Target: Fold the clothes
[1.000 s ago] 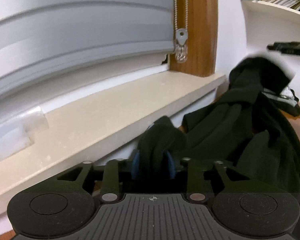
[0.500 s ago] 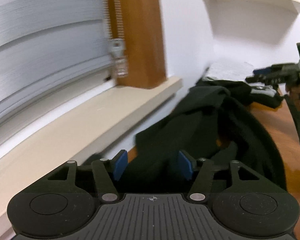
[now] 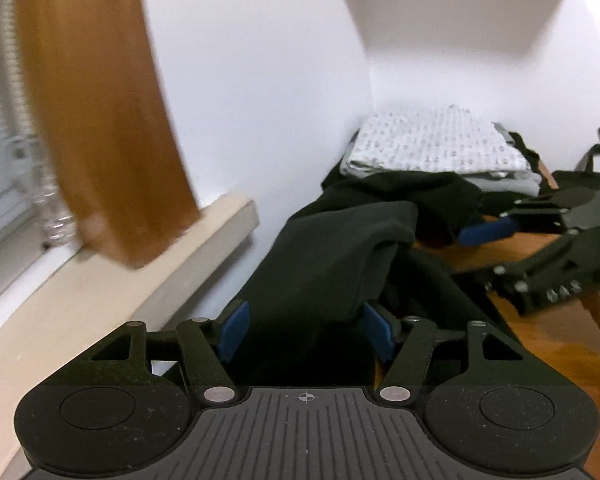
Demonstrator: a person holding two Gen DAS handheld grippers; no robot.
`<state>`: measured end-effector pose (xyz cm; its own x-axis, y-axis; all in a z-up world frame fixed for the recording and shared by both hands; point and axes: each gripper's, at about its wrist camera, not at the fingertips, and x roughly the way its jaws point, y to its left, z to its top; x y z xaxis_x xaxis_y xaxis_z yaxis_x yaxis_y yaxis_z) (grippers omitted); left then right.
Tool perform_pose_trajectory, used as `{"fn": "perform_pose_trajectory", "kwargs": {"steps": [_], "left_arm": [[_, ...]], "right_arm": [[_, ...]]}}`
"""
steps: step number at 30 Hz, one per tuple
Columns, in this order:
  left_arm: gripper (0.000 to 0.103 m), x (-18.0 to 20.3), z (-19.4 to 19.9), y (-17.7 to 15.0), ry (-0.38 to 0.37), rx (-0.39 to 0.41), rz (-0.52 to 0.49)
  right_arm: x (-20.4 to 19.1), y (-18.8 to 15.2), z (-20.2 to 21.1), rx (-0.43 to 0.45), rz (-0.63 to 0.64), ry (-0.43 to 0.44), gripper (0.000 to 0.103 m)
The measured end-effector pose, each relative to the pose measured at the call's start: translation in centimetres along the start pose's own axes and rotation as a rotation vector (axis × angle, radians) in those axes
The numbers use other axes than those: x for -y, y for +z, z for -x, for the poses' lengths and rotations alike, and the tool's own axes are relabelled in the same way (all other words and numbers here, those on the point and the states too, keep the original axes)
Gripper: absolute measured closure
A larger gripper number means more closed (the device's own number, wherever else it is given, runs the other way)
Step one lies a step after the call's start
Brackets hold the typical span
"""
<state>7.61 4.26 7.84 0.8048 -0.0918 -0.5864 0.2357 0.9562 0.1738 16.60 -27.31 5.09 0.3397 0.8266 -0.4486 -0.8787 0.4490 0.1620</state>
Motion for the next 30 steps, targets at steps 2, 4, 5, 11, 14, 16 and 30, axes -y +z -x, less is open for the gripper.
{"fn": "perform_pose_trajectory", "kwargs": {"steps": [2,4,5,11,14,16,30], "left_arm": [[0.034,0.4,-1.0,0.2,0.002,0.006,0.002],[0.052,0.4,-1.4,0.3,0.005,0.024,0.014],[0.064,0.3,-1.6,0.4,0.006,0.032,0.021],[0.095,-0.9,-0.7,0.8,0.099,0.067,0.083],[0.096,-1.4,0.8,0.8,0.116,0.104,0.103],[0.096,-1.9,1.9,0.7,0.120,0.122,0.102],[0.097,-5.2,7.9,-0.6,0.257,0.206,0.125]], "right_arm": [[0.0,0.2,0.0,0.003,-0.011,0.020,0.033],[0.1,0.2,0.4,0.021,-0.022,0.049,0.033],[-0.1,0.3,0.5,0.031,-0.024,0.056,0.033],[-1.0,0.9,0.4,0.061,-0.036,0.106,0.033],[-1.4,1.0,-0.1,0.076,-0.055,0.158,0.030],[-2.0,1.0,-0.9,0.056,-0.058,0.166,0.026],[-3.8,-2.8,0.6,-0.125,0.313,-0.193,0.095]]}}
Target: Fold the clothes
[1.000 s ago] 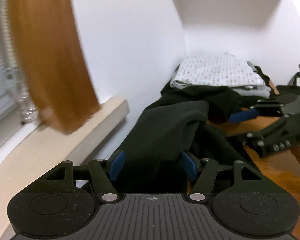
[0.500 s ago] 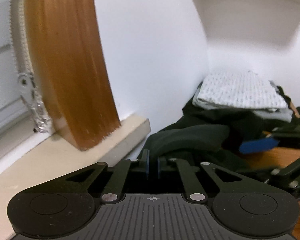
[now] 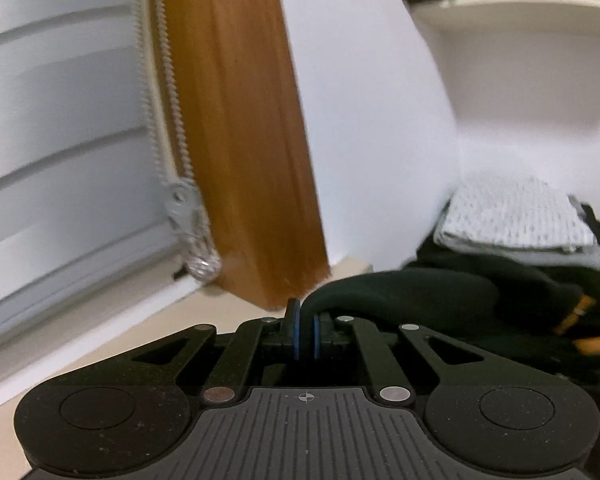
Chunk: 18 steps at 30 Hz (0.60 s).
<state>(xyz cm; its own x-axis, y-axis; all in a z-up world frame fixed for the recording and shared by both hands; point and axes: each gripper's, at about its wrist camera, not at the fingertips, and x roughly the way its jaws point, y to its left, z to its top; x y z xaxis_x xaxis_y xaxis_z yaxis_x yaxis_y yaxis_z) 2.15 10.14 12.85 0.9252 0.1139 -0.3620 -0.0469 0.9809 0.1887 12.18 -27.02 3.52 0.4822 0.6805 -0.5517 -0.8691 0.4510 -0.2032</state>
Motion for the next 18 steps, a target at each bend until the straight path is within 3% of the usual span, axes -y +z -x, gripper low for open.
{"fn": "perform_pose_trajectory", "kwargs": {"steps": [3,7,10,12,14,18], "left_arm": [[0.097,-0.5,0.8,0.2,0.005,0.012,0.011],[0.097,-0.2,1.2,-0.3,-0.021,0.005,0.020],[0.097,0.6,1.0,-1.1,-0.043,-0.017,0.012],[0.097,1.1,0.9,-1.5,-0.046,-0.031,-0.004],[0.097,1.4,0.9,-1.9,-0.050,-0.039,-0.020],[0.096,1.2,1.4,-2.6,-0.055,-0.053,-0.029]], "right_arm": [[2.4,-2.7,3.8,-0.044,-0.014,-0.042,0.095],[4.9,-6.1,8.8,-0.113,-0.056,-0.017,0.094],[5.4,-7.3,10.9,-0.128,-0.098,0.013,0.084],[5.2,-6.5,11.6,-0.088,-0.108,-0.006,0.064],[4.7,-5.6,12.2,-0.032,-0.097,-0.034,0.052],[2.7,-3.3,11.9,0.078,-0.059,-0.024,0.050]]}}
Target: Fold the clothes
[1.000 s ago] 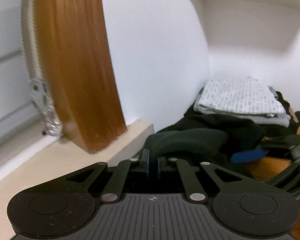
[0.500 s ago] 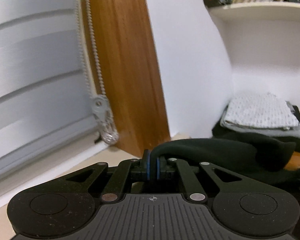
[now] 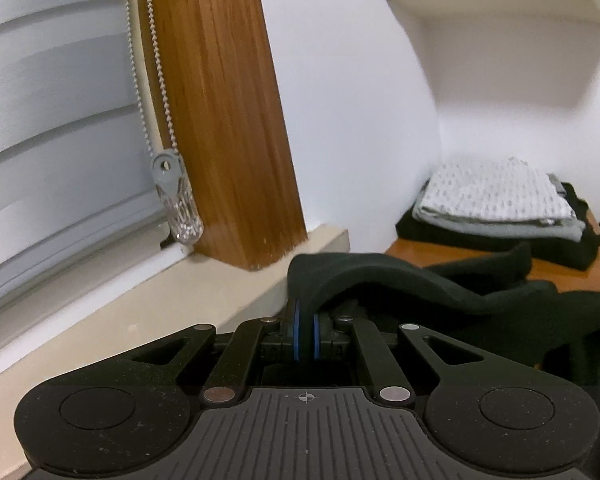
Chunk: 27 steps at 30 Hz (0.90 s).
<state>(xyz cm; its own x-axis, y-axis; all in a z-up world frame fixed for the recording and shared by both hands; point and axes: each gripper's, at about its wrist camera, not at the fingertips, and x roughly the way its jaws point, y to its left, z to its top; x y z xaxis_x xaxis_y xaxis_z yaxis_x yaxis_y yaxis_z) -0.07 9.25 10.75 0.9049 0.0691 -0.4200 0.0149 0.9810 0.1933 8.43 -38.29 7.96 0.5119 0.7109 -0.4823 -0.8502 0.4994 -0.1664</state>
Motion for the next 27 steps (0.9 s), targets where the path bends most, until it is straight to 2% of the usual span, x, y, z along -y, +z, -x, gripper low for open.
{"fn": "perform_pose_trajectory", "kwargs": {"steps": [2,5,9,13,15,17,18,20,23,24,27], "left_arm": [[0.096,-0.1,0.1,-0.4,-0.003,-0.008,-0.003],[0.097,-0.2,0.0,-0.8,-0.001,-0.019,-0.013],[0.097,-0.2,0.1,-0.7,-0.002,-0.020,-0.008],[0.097,-0.2,0.2,-0.5,-0.001,-0.013,0.008],[0.097,-0.2,0.2,-0.5,0.005,-0.007,0.012],[0.097,-0.4,0.2,-0.5,0.018,-0.002,0.020],[0.097,-0.5,0.1,-0.5,0.023,0.001,0.027],[0.097,-0.8,0.2,-0.5,0.035,0.007,0.039],[0.097,-1.1,0.3,-0.5,0.046,0.013,0.041],[0.097,-1.1,0.2,-0.5,0.043,0.011,0.044],[0.095,-0.7,-0.1,-0.4,0.014,-0.017,0.057]], "right_arm": [[-1.3,1.0,-0.9,0.036,0.017,0.028,0.049],[-4.1,3.1,-4.5,0.012,0.075,0.098,0.048],[-6.5,3.8,-9.2,-0.071,0.174,0.066,0.048],[-5.4,3.1,-12.4,-0.158,0.152,0.071,0.048],[-4.4,2.5,-12.7,-0.181,0.125,0.081,0.059],[-4.1,2.1,-11.9,-0.191,0.142,0.038,0.086],[-4.0,2.0,-11.4,-0.195,0.150,0.015,0.091],[-3.0,1.9,-9.8,-0.204,0.154,-0.057,0.093],[-0.1,1.8,-5.4,-0.165,0.190,-0.275,0.094],[1.3,1.7,-4.0,-0.161,0.174,-0.315,0.094],[5.2,1.2,-1.2,-0.173,0.076,-0.339,0.094]]}}
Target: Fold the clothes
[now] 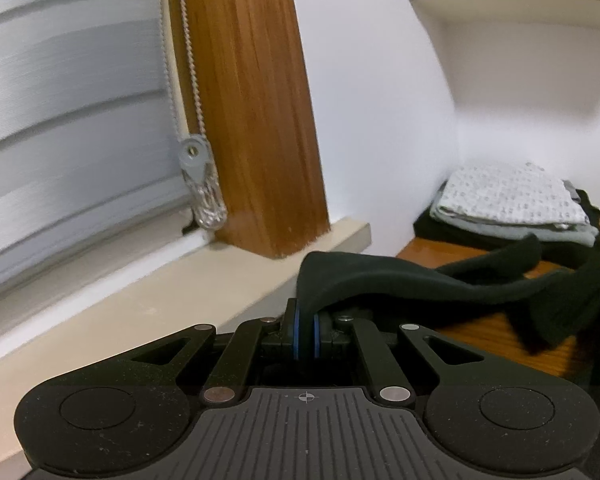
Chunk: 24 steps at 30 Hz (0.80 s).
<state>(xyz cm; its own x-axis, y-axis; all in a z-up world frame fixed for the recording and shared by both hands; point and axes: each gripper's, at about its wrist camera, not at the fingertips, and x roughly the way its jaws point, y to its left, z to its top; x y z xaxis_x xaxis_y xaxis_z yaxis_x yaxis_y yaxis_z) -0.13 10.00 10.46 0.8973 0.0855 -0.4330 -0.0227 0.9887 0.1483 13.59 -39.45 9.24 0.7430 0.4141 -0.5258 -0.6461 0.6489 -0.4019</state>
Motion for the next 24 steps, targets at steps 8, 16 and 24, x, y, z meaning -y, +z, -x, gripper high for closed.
{"fn": "perform_pose_trajectory", "kwargs": {"steps": [8,16,24], "left_arm": [[0.058,0.6,2.1,-0.1,-0.115,-0.032,-0.021],[0.041,-3.7,5.7,-1.6,-0.141,-0.053,-0.020],[0.036,-8.8,8.6,-5.5,-0.062,-0.089,0.081]], "right_arm": [[-0.8,-0.1,-2.3,0.021,-0.113,0.077,0.061],[-1.7,2.8,-0.2,0.197,-0.235,0.267,0.035],[-6.4,3.0,-5.5,0.155,-0.158,0.426,0.034]]}}
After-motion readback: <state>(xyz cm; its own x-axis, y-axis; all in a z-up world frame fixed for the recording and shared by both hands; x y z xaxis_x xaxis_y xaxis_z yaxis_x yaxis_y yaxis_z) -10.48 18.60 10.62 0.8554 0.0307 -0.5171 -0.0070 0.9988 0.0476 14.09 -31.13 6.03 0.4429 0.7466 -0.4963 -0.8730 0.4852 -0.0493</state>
